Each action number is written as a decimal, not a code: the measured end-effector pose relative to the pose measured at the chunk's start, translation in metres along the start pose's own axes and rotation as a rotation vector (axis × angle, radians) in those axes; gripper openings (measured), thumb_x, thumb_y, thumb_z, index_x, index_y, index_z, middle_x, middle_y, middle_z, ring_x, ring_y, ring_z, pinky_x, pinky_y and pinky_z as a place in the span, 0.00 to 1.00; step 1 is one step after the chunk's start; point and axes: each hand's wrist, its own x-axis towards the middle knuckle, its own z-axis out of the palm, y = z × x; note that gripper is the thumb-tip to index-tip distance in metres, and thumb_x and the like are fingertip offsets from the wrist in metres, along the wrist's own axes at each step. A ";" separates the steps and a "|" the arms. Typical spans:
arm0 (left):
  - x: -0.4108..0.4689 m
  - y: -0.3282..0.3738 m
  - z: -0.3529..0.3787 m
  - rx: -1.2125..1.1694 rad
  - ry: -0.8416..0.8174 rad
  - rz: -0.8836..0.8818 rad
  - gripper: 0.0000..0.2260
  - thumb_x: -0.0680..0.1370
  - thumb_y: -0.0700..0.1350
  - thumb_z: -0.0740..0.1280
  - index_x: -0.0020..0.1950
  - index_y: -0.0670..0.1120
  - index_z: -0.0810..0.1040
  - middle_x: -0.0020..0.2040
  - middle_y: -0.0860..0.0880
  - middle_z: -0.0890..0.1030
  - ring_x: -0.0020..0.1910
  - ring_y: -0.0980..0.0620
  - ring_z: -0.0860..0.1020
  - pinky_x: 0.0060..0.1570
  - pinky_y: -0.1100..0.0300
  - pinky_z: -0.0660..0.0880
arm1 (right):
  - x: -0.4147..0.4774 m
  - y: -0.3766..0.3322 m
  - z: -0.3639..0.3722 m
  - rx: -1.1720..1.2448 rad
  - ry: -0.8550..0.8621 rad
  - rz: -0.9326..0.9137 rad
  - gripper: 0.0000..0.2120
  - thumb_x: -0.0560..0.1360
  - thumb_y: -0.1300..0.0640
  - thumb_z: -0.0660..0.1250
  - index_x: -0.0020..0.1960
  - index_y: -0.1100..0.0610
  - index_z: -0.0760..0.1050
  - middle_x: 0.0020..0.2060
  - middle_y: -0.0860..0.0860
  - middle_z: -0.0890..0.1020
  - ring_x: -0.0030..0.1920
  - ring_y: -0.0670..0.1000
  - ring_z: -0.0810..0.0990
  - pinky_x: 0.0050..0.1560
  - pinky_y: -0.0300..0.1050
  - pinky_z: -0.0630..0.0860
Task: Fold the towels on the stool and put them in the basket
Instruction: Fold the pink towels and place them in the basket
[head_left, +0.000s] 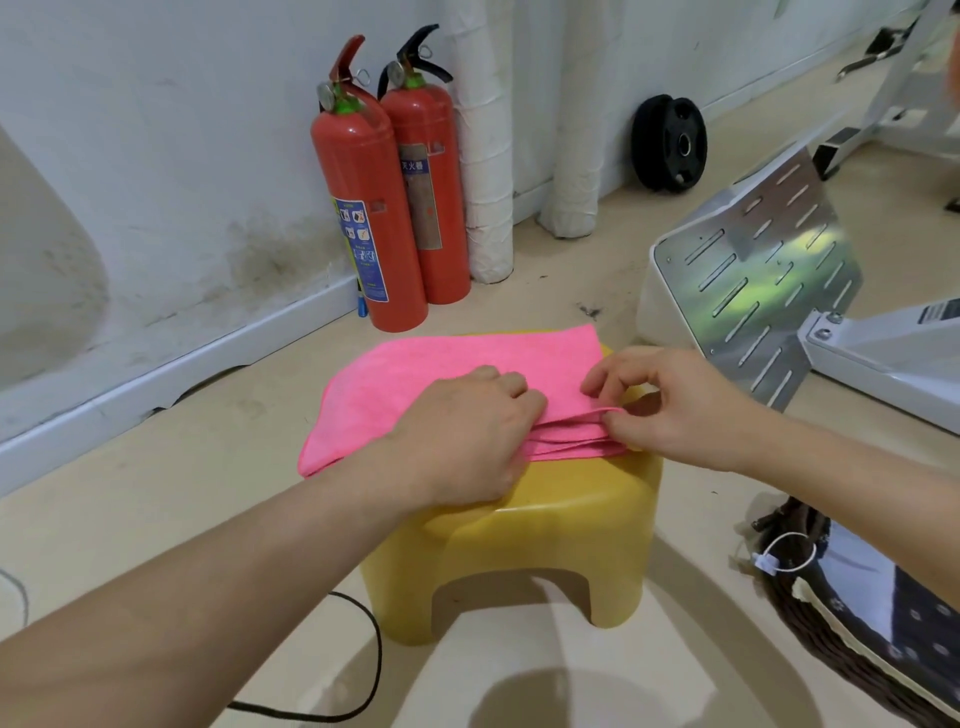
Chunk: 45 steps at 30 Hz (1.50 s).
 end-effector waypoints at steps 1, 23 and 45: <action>0.001 -0.001 -0.002 0.001 -0.043 -0.008 0.17 0.74 0.48 0.62 0.62 0.49 0.71 0.54 0.49 0.76 0.53 0.45 0.75 0.45 0.51 0.76 | -0.001 0.001 -0.001 -0.039 -0.027 -0.024 0.07 0.66 0.67 0.72 0.34 0.57 0.78 0.47 0.49 0.81 0.48 0.48 0.79 0.44 0.38 0.77; -0.012 0.014 0.021 -0.022 0.188 0.073 0.13 0.77 0.49 0.61 0.56 0.45 0.78 0.46 0.46 0.77 0.43 0.44 0.75 0.37 0.51 0.76 | 0.050 0.021 0.008 0.037 0.082 0.446 0.28 0.76 0.45 0.65 0.71 0.57 0.64 0.64 0.57 0.73 0.64 0.57 0.73 0.66 0.54 0.69; -0.014 0.018 -0.030 -0.018 -0.243 0.168 0.06 0.65 0.40 0.63 0.36 0.50 0.68 0.36 0.51 0.74 0.39 0.47 0.73 0.33 0.57 0.66 | -0.043 -0.002 -0.039 0.495 -0.413 0.713 0.17 0.67 0.69 0.68 0.51 0.56 0.70 0.30 0.55 0.77 0.29 0.50 0.74 0.30 0.40 0.64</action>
